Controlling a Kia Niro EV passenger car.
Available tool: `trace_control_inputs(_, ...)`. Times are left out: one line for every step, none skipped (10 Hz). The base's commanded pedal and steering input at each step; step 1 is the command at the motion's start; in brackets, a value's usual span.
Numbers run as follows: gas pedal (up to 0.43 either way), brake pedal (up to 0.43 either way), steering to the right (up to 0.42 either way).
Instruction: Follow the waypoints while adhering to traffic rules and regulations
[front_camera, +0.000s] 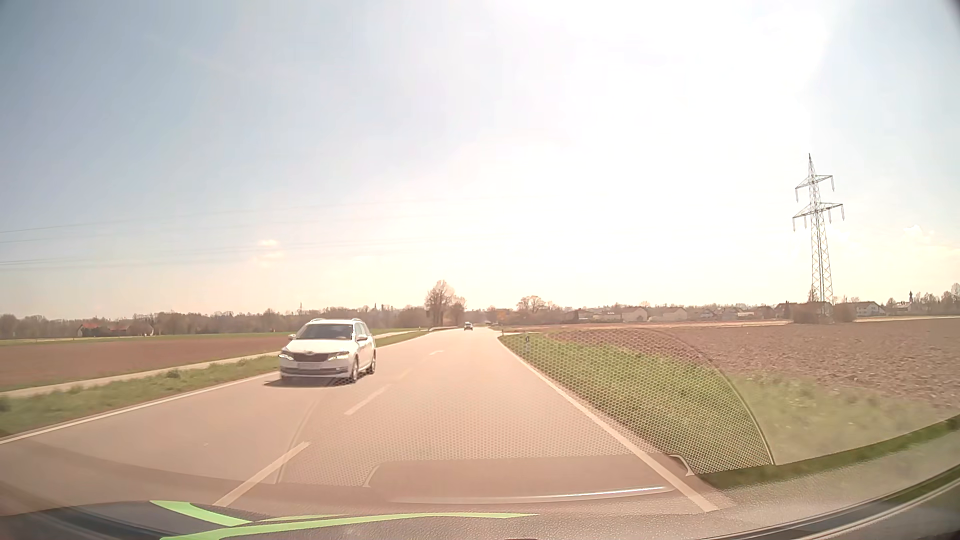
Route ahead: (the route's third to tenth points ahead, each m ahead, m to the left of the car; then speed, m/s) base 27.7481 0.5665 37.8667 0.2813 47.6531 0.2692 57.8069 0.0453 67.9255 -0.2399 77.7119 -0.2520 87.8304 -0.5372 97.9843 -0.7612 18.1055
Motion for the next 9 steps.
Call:
trace_control_inputs(0.150, 0.000, 0.000)
trace_control_inputs(0.150, 0.000, 0.000)
trace_control_inputs(0.150, 0.000, 0.000)
trace_control_inputs(0.138, 0.000, 0.000)
trace_control_inputs(0.138, 0.000, 0.000)
trace_control_inputs(0.138, 0.000, 0.000)
trace_control_inputs(0.138, 0.000, -0.001)
trace_control_inputs(0.138, 0.000, -0.001)
trace_control_inputs(0.130, 0.000, -0.001)
